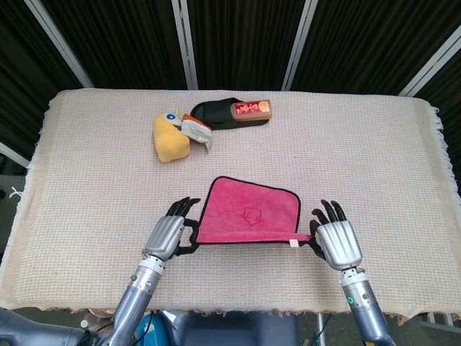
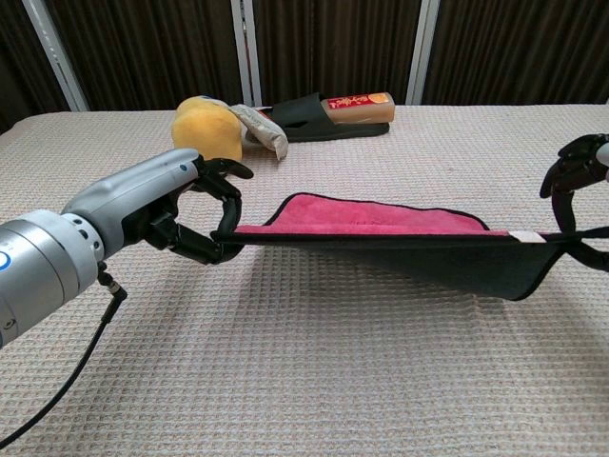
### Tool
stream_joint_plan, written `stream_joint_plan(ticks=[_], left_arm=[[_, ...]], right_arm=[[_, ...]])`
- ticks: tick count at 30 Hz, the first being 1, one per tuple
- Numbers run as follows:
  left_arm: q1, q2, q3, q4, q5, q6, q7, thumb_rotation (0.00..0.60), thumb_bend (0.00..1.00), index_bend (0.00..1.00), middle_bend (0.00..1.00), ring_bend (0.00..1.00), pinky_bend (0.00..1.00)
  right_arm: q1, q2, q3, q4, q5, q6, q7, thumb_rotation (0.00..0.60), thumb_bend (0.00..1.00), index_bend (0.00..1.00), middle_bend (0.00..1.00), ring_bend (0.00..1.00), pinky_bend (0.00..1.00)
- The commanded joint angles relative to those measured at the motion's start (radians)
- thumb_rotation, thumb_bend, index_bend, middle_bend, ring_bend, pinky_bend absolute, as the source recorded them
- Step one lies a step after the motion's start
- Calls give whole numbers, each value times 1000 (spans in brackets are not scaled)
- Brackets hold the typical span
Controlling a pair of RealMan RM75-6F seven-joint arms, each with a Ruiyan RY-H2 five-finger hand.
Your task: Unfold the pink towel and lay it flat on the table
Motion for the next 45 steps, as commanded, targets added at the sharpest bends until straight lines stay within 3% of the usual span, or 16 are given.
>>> stream_joint_plan(ticks=[1,16,26,31,39,42,45], left_arm=[[7,-2,5,3,5,-7,-2,600,516,737,80,0,0],[40,-21,3,46,13,-43,-7,600,495,735,77,0,0],[38,-12,-8,48,-25,-92,21,600,420,605,62,0,0],[31,9,-8,46,-62,-123,55,600,365,451,25,0,0],[23,43,-17,37,-90,-158,67,600,308,288,2,0,0],[20,57,-18,32,-98,-172,66,600,264,189,0,0,0],[16,77,-17,25,-106,-191,65,600,231,167,0,0,0]], right_arm=[[-5,-5,-2,2,-8,-7,-1,600,668,726,322,132,138],[-46,-28,-12,46,-27,-44,62,600,668,726,322,132,138],[-55,-22,-4,44,-16,-81,72,600,668,724,322,132,138],[-55,-2,-5,12,20,-115,40,600,668,564,322,128,138],[-53,19,-3,-23,63,-147,-8,600,663,336,256,93,138],[-54,26,-4,-34,66,-149,-16,600,620,249,221,71,138],[-53,37,-8,-54,72,-156,-38,600,552,165,173,42,129]])
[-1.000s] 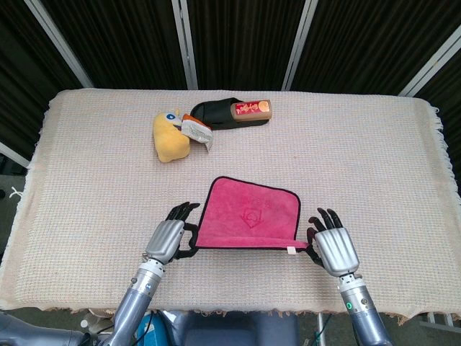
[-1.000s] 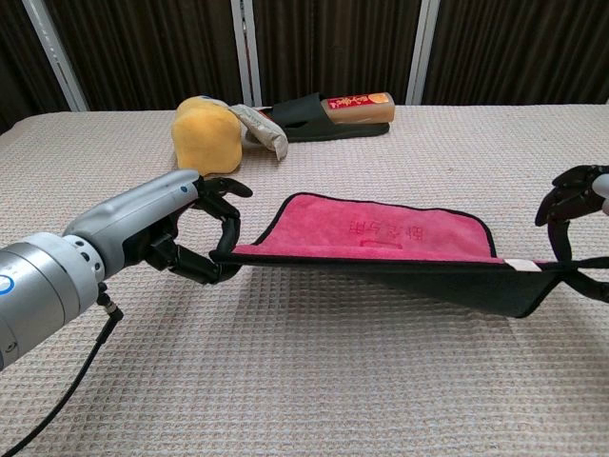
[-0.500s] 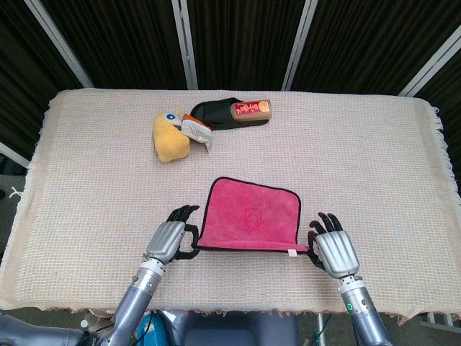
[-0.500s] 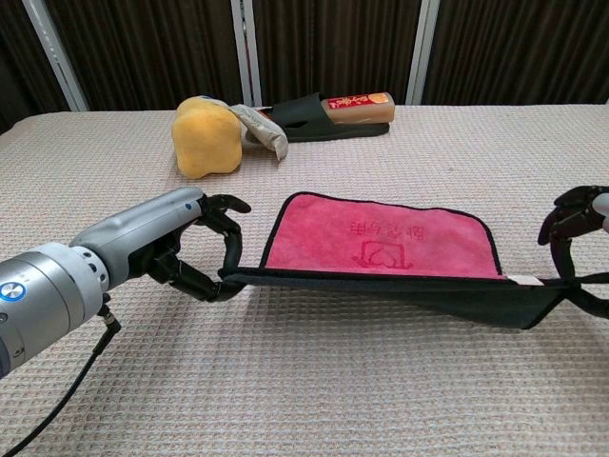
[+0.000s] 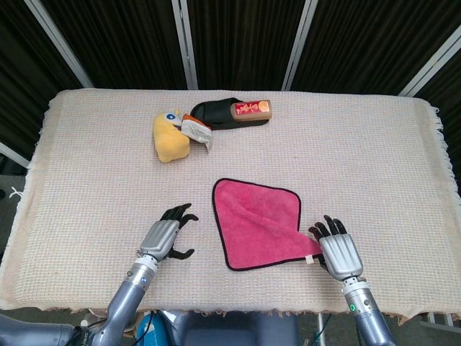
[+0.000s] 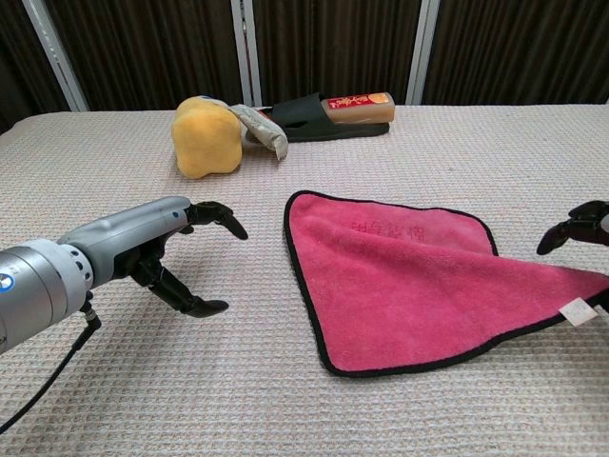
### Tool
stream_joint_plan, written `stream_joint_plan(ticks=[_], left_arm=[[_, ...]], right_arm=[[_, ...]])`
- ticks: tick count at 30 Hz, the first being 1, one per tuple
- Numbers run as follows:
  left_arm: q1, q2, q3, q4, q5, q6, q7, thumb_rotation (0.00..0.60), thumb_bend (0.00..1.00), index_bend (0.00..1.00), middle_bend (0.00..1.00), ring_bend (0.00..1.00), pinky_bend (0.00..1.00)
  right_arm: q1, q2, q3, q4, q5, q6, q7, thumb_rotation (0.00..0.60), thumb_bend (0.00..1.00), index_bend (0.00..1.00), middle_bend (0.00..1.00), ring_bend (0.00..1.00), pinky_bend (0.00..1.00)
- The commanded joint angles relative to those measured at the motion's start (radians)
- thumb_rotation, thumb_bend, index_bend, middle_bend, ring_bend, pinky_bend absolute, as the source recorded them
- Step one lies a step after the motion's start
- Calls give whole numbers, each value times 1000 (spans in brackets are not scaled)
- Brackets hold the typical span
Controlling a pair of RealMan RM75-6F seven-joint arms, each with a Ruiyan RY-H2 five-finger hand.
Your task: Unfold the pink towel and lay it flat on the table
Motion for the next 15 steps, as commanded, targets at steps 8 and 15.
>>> stream_joint_plan(ticks=[8,15], left_arm=[[-3,52,6,-16,5,-23,-8,600,139,66,0,0,0],[-15,127,4,-33,67,-51,-23,600,130,7,0,0,0]], right_arm=[[-3,42,-4,-65,2,8,-54,600,472,3,75,0,93],[-19,90,39,-84,-58,99,-48,600,472,0,54,0,68]])
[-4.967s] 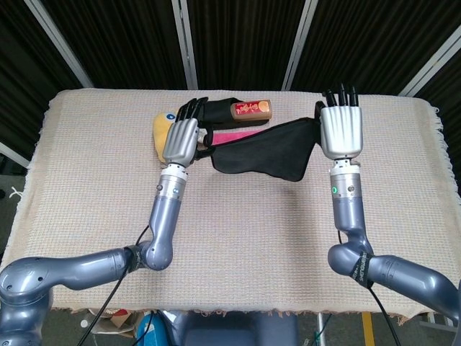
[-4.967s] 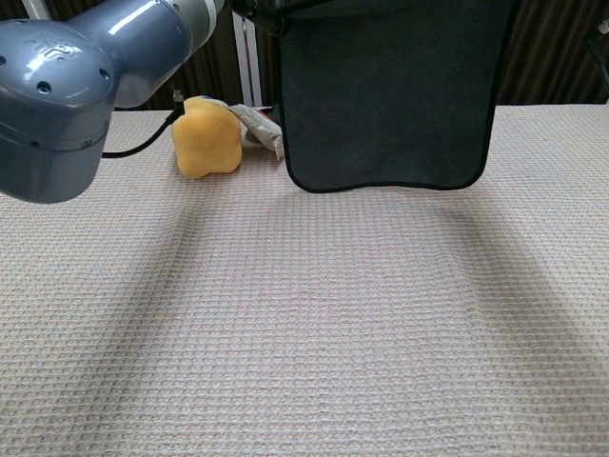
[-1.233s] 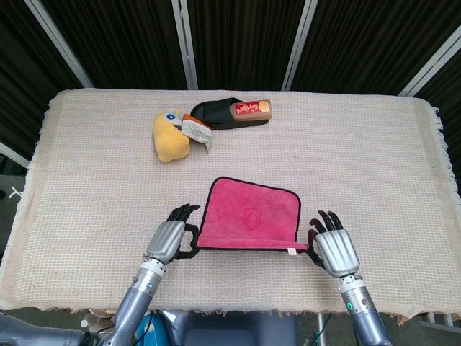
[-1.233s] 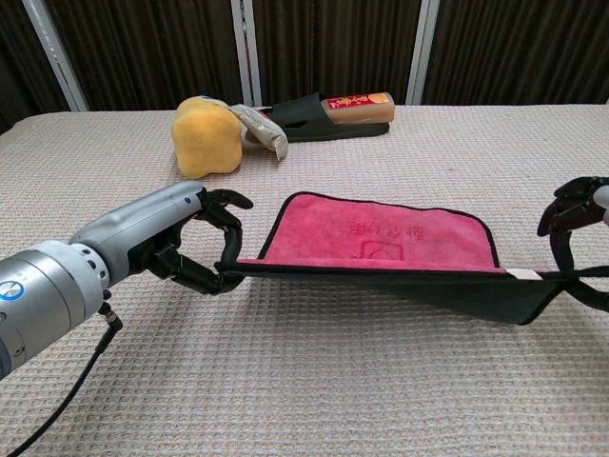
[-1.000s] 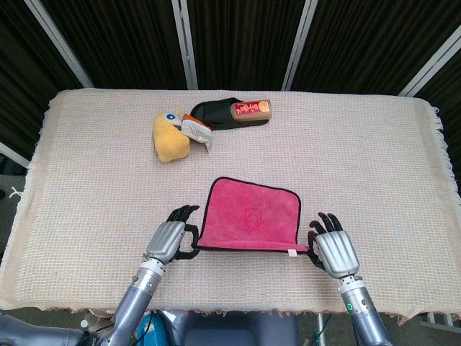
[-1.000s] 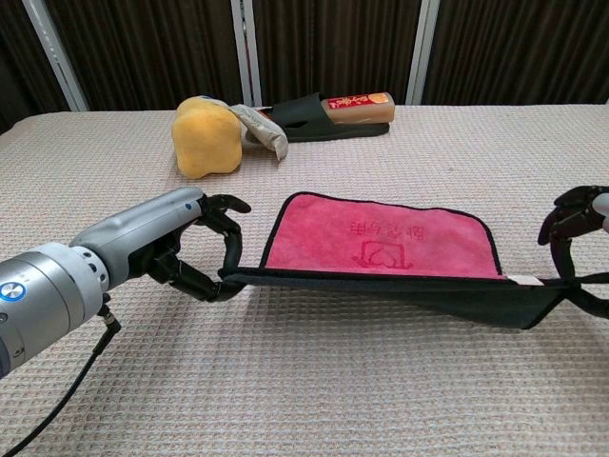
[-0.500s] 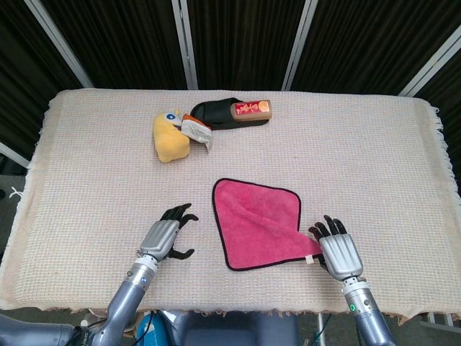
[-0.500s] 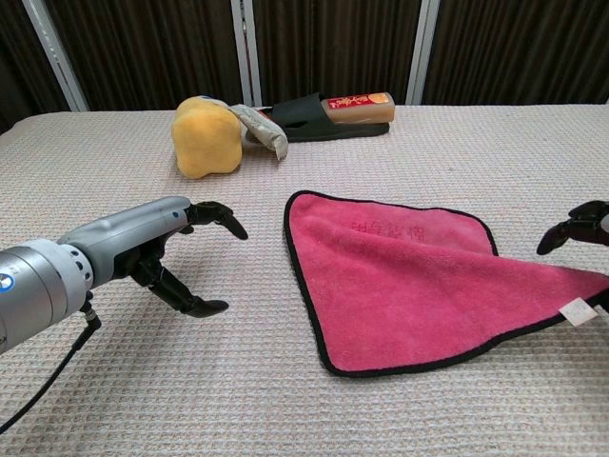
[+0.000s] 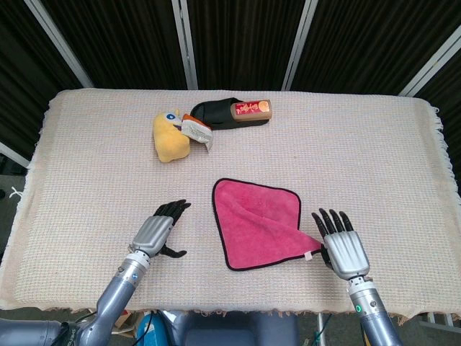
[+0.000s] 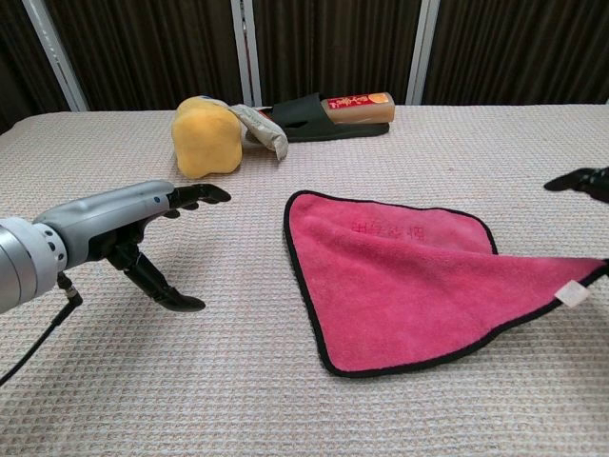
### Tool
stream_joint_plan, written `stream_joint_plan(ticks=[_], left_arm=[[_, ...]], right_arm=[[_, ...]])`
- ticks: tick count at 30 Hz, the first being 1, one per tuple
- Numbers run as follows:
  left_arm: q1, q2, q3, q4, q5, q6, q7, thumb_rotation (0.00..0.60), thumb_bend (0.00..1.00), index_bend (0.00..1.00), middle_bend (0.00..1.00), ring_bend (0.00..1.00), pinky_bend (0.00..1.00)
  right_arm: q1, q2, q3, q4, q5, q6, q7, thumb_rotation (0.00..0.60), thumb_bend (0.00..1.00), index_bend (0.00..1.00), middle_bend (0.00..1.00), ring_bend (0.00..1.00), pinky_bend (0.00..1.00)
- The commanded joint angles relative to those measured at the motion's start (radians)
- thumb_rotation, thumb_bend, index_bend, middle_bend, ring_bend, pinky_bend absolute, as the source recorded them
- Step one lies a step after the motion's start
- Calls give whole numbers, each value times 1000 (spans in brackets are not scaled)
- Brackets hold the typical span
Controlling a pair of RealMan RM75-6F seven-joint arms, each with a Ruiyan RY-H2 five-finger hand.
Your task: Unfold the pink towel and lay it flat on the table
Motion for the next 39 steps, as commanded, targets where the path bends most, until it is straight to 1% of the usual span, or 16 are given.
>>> stream_joint_plan(ticks=[1,2,4,6,11,16,17,18,20,22,25,27,31,35,39], left_arm=[[-8,36,-6,-12,39,-14,-16,600,135,5,0,0,0],[-11,47,-9,-15,51,-21,-24,600,151,3,0,0,0],[-15,63,-13,-21,67,-29,-33,600,222,1,0,0,0],[-22,87,-19,-32,91,-47,-54,600,252,1,0,0,0],[-37,125,-22,-46,118,-76,-70,600,252,0,0,0,0],[-59,139,-10,-67,124,-107,-53,600,253,4,0,0,0],[-66,141,-6,-71,123,-119,-46,600,255,17,4,0,0],[-75,144,-1,-76,120,-132,-38,600,256,50,19,0,0],[-93,147,7,-83,117,-154,-15,600,247,131,61,0,11],[-105,141,12,-83,117,-159,5,600,213,226,92,1,25],[-122,106,17,-72,112,-145,50,600,199,342,110,1,26],[-127,77,19,-63,111,-126,74,600,190,371,117,1,26],[-133,-27,28,-13,125,-55,148,600,127,389,118,1,26],[-131,-140,39,47,132,5,209,600,124,411,118,1,26],[-132,-222,52,105,135,40,266,600,125,429,118,1,26]], right_arm=[[-14,26,31,8,-45,66,3,600,472,0,52,0,66],[-18,30,41,15,-54,84,9,600,472,0,52,0,66],[-26,37,58,22,-60,112,28,600,472,0,52,0,66],[-39,54,78,25,-57,138,76,600,472,0,52,0,66],[-68,88,96,46,-54,169,158,600,472,0,52,0,65],[-81,99,105,83,-59,180,196,600,472,0,52,0,61],[-84,100,106,85,-60,180,209,600,472,0,52,0,61],[-87,102,107,87,-61,182,219,600,472,0,52,0,61],[-91,102,109,98,-71,188,235,600,472,0,52,0,61],[-95,101,110,108,-82,195,245,600,472,0,52,0,61],[-102,97,114,125,-94,202,284,600,473,0,52,0,61],[-103,96,116,134,-99,202,303,600,472,0,52,0,61],[-111,93,113,156,-108,201,330,600,472,0,52,0,61],[-114,97,124,158,-112,204,361,600,472,0,52,0,61],[-116,99,132,159,-108,199,389,600,472,0,52,0,61]])
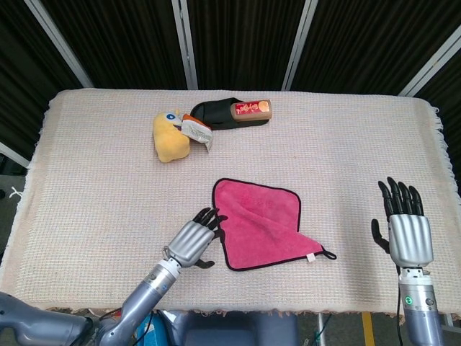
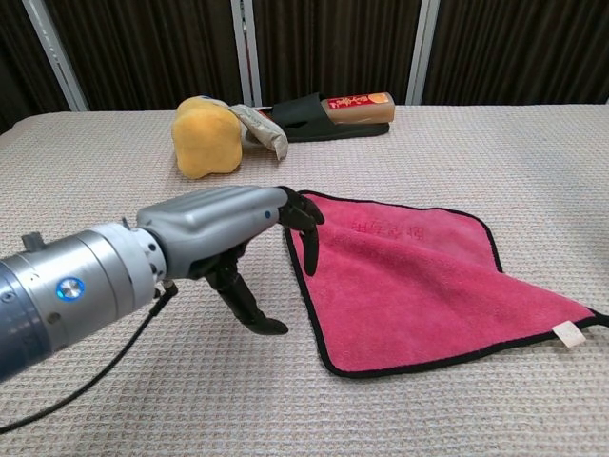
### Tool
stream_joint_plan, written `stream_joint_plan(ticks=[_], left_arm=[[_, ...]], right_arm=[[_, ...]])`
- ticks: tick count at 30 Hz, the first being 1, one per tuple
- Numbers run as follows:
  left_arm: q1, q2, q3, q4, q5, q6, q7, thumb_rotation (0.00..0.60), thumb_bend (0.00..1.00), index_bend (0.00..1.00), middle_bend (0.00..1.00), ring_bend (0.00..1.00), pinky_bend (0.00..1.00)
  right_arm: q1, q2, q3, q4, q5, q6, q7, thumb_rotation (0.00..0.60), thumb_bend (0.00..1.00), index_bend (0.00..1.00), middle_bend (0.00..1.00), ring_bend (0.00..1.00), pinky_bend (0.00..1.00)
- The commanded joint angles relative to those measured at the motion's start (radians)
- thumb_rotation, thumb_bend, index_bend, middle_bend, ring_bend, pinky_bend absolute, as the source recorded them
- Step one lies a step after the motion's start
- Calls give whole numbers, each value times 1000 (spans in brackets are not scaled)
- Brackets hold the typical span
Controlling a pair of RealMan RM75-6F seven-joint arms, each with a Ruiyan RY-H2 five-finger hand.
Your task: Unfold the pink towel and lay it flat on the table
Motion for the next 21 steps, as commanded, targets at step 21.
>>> stream_joint_plan(ticks=[21], left_arm=[[25,-288,41,255,50,79,137,600,124,451,119,1,26]], right_arm=[[-12,4,17,9,-5,-23,102,600,472,0,52,0,61]])
